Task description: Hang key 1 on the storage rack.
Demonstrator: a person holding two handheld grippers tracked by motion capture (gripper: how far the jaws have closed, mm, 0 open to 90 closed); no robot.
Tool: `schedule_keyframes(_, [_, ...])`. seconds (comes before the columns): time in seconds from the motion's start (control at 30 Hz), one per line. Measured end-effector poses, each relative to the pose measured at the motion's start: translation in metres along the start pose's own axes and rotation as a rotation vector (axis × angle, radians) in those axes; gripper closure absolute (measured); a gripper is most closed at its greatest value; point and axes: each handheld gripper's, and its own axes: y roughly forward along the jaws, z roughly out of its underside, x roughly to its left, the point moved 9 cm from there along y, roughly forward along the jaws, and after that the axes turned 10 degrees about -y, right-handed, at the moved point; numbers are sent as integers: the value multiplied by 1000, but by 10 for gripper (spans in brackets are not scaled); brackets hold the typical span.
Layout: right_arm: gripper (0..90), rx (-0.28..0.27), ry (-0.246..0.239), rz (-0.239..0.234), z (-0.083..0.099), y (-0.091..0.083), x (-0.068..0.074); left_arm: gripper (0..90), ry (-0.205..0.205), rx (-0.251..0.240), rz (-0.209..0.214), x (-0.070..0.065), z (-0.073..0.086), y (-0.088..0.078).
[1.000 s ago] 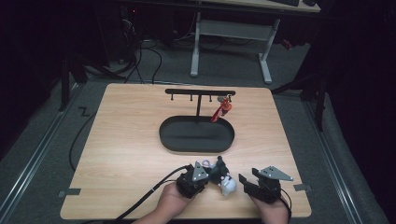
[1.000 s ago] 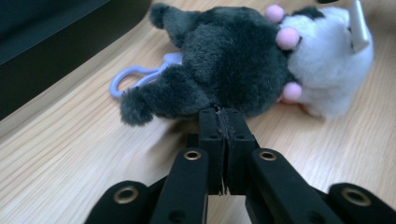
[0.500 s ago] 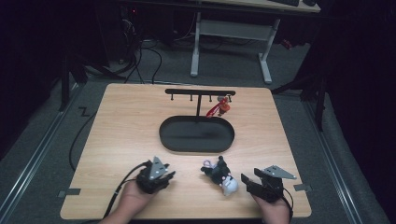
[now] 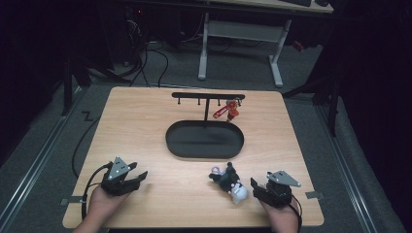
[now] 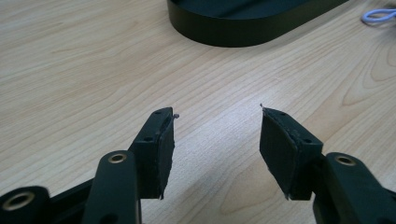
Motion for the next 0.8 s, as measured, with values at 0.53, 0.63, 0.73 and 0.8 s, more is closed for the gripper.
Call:
schedule_keyframes(0.53, [298, 174, 27, -27, 2, -4, -7, 415, 46, -6, 31, -8, -1, 5])
schedule_keyframes(0.63, [297, 204, 31, -47, 0, -8, -9, 414, 50, -5, 35, -10, -1, 6])
schedule_keyframes(0.73, [291, 246, 26, -67, -2, -11, -8, 413, 57, -2, 36, -11, -1, 6])
schedule_keyframes(0.8, [285, 285, 23, -91, -1, -11, -7, 410, 52, -8, 38, -11, -2, 6])
